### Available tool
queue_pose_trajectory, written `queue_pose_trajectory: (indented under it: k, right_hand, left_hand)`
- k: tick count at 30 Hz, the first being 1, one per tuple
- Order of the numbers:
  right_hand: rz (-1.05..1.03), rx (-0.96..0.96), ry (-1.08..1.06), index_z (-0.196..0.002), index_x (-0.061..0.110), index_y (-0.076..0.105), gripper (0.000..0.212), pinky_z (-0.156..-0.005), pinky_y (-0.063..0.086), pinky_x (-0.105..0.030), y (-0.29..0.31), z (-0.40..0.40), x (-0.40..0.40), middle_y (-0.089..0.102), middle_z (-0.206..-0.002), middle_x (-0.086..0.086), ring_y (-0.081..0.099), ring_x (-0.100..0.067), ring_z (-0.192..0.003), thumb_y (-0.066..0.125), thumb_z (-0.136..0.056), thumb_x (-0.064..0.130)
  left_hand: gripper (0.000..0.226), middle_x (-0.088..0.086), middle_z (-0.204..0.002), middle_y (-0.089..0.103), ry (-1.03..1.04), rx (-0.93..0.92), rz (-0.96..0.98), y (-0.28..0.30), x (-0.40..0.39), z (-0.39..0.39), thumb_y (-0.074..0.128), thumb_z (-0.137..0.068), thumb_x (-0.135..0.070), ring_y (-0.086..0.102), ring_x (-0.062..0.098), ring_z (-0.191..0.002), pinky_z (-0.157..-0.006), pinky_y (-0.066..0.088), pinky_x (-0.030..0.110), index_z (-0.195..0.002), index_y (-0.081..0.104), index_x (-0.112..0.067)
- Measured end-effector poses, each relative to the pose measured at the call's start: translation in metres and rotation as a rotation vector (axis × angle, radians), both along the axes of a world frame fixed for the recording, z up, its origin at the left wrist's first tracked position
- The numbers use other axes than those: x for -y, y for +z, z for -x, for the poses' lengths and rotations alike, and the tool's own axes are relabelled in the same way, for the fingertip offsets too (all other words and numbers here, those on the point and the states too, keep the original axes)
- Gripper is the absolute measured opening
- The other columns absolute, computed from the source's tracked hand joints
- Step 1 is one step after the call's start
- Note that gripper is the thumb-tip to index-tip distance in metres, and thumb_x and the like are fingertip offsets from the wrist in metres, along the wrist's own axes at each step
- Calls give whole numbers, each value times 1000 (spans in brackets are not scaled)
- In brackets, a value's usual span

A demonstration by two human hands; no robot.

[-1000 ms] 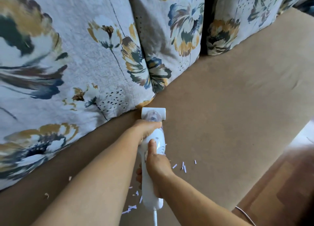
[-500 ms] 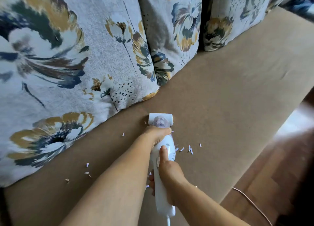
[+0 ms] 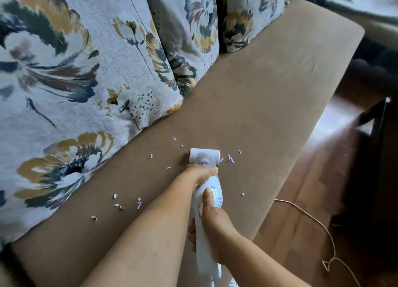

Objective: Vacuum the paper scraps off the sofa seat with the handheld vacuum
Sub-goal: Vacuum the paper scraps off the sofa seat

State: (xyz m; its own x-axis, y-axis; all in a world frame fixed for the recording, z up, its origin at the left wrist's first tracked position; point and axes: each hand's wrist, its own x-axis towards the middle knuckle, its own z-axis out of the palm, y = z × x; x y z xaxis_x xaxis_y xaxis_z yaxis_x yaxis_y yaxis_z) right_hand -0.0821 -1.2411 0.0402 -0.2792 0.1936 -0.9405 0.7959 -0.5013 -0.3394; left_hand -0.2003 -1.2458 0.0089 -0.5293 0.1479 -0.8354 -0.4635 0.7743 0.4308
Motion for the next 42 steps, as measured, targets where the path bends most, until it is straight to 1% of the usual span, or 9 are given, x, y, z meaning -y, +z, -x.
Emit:
queue_pose_trajectory:
  k: [4, 7, 11, 17, 21, 28, 33, 37, 42]
  right_hand:
    - [-26, -23, -2, -77, 3, 61, 73, -45, 45, -23, 7, -13, 7, 57, -42, -7, 54, -20, -34, 32, -92, 68]
    - [-56, -40, -14, -71, 4, 63, 73, -46, 47, -25, 13, -16, 11, 58, -43, -7, 55, -22, -39, 34, -92, 67]
    - [-76, -78, -42, -74, 2, 63, 73, -42, 46, -22, 21, -17, 8, 57, -42, -7, 54, -21, -34, 34, -92, 67]
    - [-57, -122, -106, -73, 5, 61, 76, -45, 46, -23, 17, -7, -19, 58, -50, -8, 54, -20, -34, 31, -88, 73]
    - [-80, -114, -116, -75, 1, 64, 81, -48, 50, -27, 10, -4, -42, 63, -54, -11, 60, -25, -41, 32, -87, 74]
    - [-85, -106, -122, -63, 10, 57, 68, -47, 48, -25, 9, 0, -90, 59, -50, -7, 56, -21, -44, 30, -96, 63]
    - [-62, -104, -100, -62, 14, 52, 63, -37, 38, -18, 6, -2, -91, 54, -53, -1, 50, -11, -42, 29, -98, 59]
    - [-34, -105, -117, -62, 13, 53, 63, -33, 36, -15, 11, -6, -81, 54, -53, -1, 50, -10, -41, 28, -99, 58]
    - [-60, -87, -88, -66, 14, 54, 62, -24, 30, -11, 9, -23, -49, 52, -54, 0, 49, -6, -41, 26, -99, 58]
  left_hand:
    - [69, 8, -103, 50, -23, 3, 11, 10, 9, -13, 59, -86, -45, 53, 23, -77, -61, 38, 27, -138, 41, -5]
    - [69, 10, -96, 53, -40, -26, 26, 22, 11, -16, 60, -87, -47, 54, 25, -75, -51, 32, 26, -138, 43, -4]
    - [71, 15, -118, 56, -63, -56, 12, 36, 4, -16, 60, -87, -48, 61, 31, -100, -65, 39, 27, -141, 39, -7]
    - [71, 9, -111, 55, -62, -63, -21, 38, -34, -5, 64, -80, -47, 61, 29, -92, -78, 49, 32, -137, 43, -10]
    - [76, 10, -138, 49, -101, -57, -25, 30, -60, -4, 61, -85, -45, 58, 30, -111, -78, 42, 31, -145, 31, -10]
    - [71, 8, -120, 58, -114, 2, 11, 5, -104, 1, 65, -81, -48, 62, 29, -101, -85, 48, 31, -136, 43, -10]
    - [72, 8, -131, 56, -133, -9, 52, -3, -104, 1, 64, -80, -50, 61, 29, -109, -83, 46, 31, -137, 43, -12]
    - [71, 7, -132, 55, -153, -15, 55, 0, -95, -3, 64, -83, -48, 56, 27, -97, -78, 42, 31, -140, 41, -13]
    - [75, 7, -140, 48, -194, -33, 92, -2, -61, -18, 62, -82, -49, 55, 28, -116, -82, 43, 30, -143, 38, -13]
